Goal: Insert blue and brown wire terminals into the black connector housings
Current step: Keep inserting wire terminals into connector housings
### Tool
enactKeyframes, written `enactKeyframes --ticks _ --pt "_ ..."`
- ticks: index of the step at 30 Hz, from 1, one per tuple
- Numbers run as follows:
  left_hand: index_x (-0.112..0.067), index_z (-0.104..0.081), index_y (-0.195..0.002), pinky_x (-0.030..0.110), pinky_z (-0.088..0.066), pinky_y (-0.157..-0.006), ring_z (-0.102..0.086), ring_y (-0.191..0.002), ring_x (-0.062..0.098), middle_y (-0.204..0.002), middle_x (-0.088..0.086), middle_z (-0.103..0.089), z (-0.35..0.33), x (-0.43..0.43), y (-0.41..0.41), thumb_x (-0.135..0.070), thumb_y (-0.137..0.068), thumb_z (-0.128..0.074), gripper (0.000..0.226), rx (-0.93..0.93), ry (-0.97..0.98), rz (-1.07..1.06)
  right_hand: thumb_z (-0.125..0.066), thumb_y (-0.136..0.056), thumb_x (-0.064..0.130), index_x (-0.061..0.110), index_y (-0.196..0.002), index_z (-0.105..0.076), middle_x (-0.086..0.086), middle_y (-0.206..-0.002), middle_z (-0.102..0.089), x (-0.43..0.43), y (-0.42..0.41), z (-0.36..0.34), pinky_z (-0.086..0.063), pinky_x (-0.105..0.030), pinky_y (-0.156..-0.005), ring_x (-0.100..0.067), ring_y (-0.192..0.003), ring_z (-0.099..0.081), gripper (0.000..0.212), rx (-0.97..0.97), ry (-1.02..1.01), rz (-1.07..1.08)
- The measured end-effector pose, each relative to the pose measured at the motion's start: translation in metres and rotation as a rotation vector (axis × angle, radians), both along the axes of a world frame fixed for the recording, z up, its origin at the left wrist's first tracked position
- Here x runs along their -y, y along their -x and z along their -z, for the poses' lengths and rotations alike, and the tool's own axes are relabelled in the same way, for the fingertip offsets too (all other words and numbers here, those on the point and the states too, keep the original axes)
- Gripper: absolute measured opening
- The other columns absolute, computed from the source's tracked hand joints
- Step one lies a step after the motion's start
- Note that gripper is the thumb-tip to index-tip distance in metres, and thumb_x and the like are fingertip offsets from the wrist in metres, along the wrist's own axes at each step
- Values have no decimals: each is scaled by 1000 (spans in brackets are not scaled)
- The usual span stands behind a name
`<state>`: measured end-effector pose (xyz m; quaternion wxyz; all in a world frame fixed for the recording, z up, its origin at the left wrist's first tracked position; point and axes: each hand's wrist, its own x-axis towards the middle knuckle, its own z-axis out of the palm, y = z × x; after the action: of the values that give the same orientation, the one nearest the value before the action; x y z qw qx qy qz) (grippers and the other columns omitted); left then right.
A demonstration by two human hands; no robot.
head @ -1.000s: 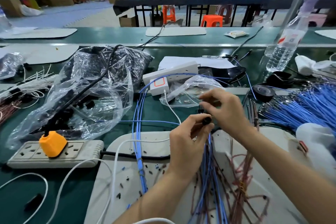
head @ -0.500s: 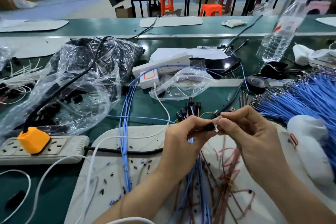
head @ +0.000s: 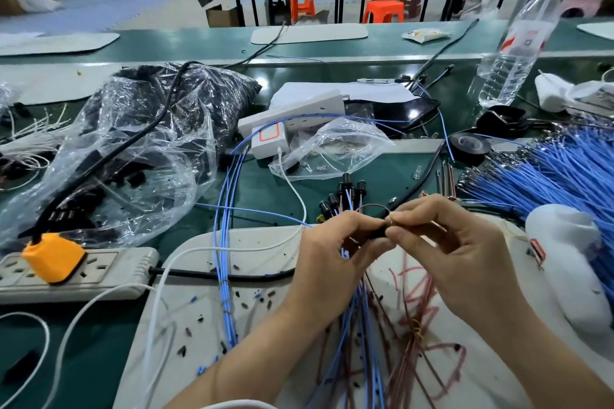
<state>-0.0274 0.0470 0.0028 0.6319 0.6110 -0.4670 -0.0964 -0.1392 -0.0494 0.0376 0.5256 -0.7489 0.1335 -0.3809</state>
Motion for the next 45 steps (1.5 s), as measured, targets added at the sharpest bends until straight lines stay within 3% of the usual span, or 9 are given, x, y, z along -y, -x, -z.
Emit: enactKeyframes --ticks 6,10,15,19,24,27,32,40,45 --pt "-20 -68 -93 15 -46 -64 -58 -68 -3 -76 -21 -65 -3 0 2 -16 -81 -70 13 10 -44 32 -72 -65 26 7 -76 -69 -7 -71 -70 7 3 -7 -54 -22 -62 -15 -59 -63 23 -76 -165 -45" --pt "-28 -63 -91 11 -41 -59 -54 -59 -3 -68 -17 -63 -3 -1 2 -19 -85 -67 12 1 -45 55 -71 -66 17 -1 -79 -67 -10 -68 -69 14 5 -8 -53 -20 -60 -16 -58 -62 22 -122 -262 -126" --pt "-5 -70 -96 5 -40 -63 -58 -62 -10 -72 -10 -66 0 0 0 -11 -84 -68 13 77 -71 39 -69 -67 16 -1 -76 -64 -7 -67 -69 18 7 -11 -54 -22 -58 -16 -57 -63 20 -200 -226 -157" --pt "-6 -72 -94 12 -45 -66 -59 -69 -7 -75 -12 -67 1 0 0 -13 -81 -72 15 118 -74 9 -69 -66 13 -3 -72 -60 -16 -61 -65 22 8 -11 -51 -24 -48 -22 -50 -60 19 -235 -394 -196" --pt "-5 -73 -92 8 -44 -68 -56 -71 -12 -89 -8 -69 0 0 -1 -13 -78 -74 16 157 -65 3 -69 -65 8 -7 -76 -56 -17 -64 -67 25 11 -12 -53 -23 -52 -21 -54 -63 22 -308 -396 -250" --pt "-3 -73 -90 9 -44 -66 -57 -68 -8 -76 -4 -70 0 -1 -1 -11 -77 -75 16 169 -64 -1 -68 -65 6 -8 -77 -55 -18 -66 -68 25 11 -12 -54 -23 -54 -21 -57 -66 22 -321 -405 -260" --pt "-2 -73 -88 10 -41 -62 -51 -59 -9 -69 -16 -60 -1 -1 1 -12 -76 -76 16 126 -79 60 -69 -66 4 -9 -77 -57 -21 -67 -67 29 13 -11 -55 -23 -55 -25 -58 -67 21 -360 -408 -274" --pt "-6 -72 -84 17 -44 -53 -51 -49 1 -60 -8 -62 2 1 4 -15 -74 -77 14 -51 -65 99 -71 -63 3 0 -68 -60 -21 -66 -66 26 11 -10 -56 -25 -54 -24 -57 -66 12 -325 -500 -278" --pt "-22 -69 -82 15 -43 -54 -51 -51 0 -62 -14 -64 1 1 1 -17 -77 -74 9 -66 -79 80 -70 -68 7 -2 -73 -58 -13 -68 -69 23 8 -2 -56 -25 -56 -22 -59 -67 15 -274 -481 -258"
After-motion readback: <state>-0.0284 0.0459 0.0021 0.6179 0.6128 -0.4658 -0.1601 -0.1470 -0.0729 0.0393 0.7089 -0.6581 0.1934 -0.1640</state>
